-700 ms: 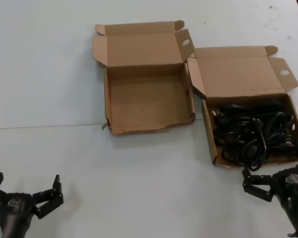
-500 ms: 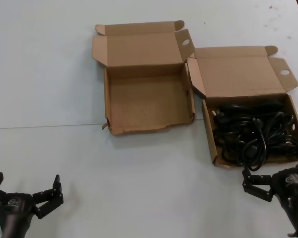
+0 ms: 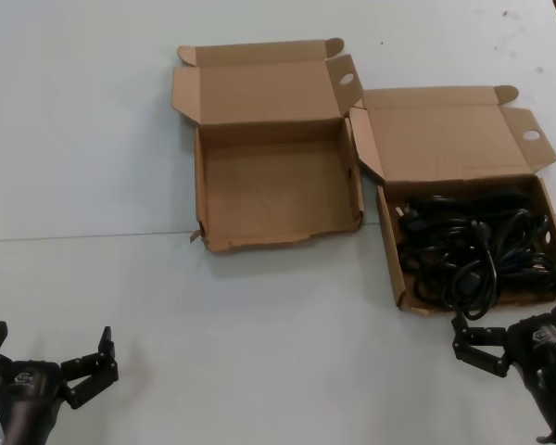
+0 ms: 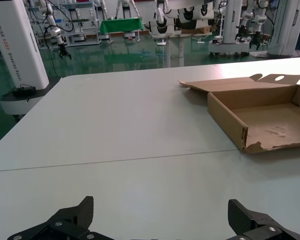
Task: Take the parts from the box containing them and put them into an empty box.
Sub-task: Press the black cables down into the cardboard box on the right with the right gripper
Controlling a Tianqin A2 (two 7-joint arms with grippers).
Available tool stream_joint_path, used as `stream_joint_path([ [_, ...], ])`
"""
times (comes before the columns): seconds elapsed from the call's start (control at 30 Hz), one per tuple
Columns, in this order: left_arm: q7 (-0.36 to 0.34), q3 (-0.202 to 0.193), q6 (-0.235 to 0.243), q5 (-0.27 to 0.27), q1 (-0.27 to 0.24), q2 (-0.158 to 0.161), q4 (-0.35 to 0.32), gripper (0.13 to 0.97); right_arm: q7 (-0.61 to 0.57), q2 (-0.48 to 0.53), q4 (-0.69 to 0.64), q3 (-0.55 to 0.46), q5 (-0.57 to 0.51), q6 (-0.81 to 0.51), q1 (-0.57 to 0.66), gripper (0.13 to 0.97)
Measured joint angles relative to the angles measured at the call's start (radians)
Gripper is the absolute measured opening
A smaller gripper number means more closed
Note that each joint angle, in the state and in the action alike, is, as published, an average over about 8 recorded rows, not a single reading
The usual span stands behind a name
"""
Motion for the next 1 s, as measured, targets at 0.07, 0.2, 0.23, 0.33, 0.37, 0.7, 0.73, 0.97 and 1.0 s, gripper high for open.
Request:
stream_joint_path([
  [0.07, 0.000, 0.000, 0.000, 0.000, 0.000, 0.000, 0.000, 0.966, 0.000, 0.000, 0.000, 0.000, 0.000, 0.000, 0.000, 0.966],
  [0.2, 0.000, 0.000, 0.000, 0.000, 0.000, 0.000, 0.000, 0.966, 0.000, 0.000, 0.000, 0.000, 0.000, 0.000, 0.000, 0.966],
  [0.23, 0.000, 0.000, 0.000, 0.000, 0.000, 0.000, 0.000, 0.966, 0.000, 0.000, 0.000, 0.000, 0.000, 0.000, 0.000, 0.966],
  [0.33, 0.000, 0.000, 0.000, 0.000, 0.000, 0.000, 0.000, 0.950, 0.000, 0.000, 0.000, 0.000, 0.000, 0.000, 0.000, 0.966],
  [0.37, 0.000, 0.000, 0.000, 0.000, 0.000, 0.000, 0.000, 0.935, 0.000, 0.000, 0.000, 0.000, 0.000, 0.000, 0.000, 0.966],
  [0.7, 0.000, 0.000, 0.000, 0.000, 0.000, 0.000, 0.000, 0.785, 0.000, 0.025, 0.006, 0.025, -0.002, -0.018, -0.007, 0.966],
  [0.73, 0.000, 0.000, 0.000, 0.000, 0.000, 0.000, 0.000, 0.765, 0.000, 0.032, 0.008, 0.023, -0.001, -0.018, -0.007, 0.966],
  [0.97, 0.000, 0.000, 0.000, 0.000, 0.000, 0.000, 0.000, 0.631, 0.000, 0.149, 0.043, -0.058, 0.052, 0.025, 0.002, 0.966],
  [1.0, 0.000, 0.000, 0.000, 0.000, 0.000, 0.000, 0.000, 0.605, 0.000, 0.176, 0.050, -0.081, 0.072, 0.040, 0.007, 0.966],
])
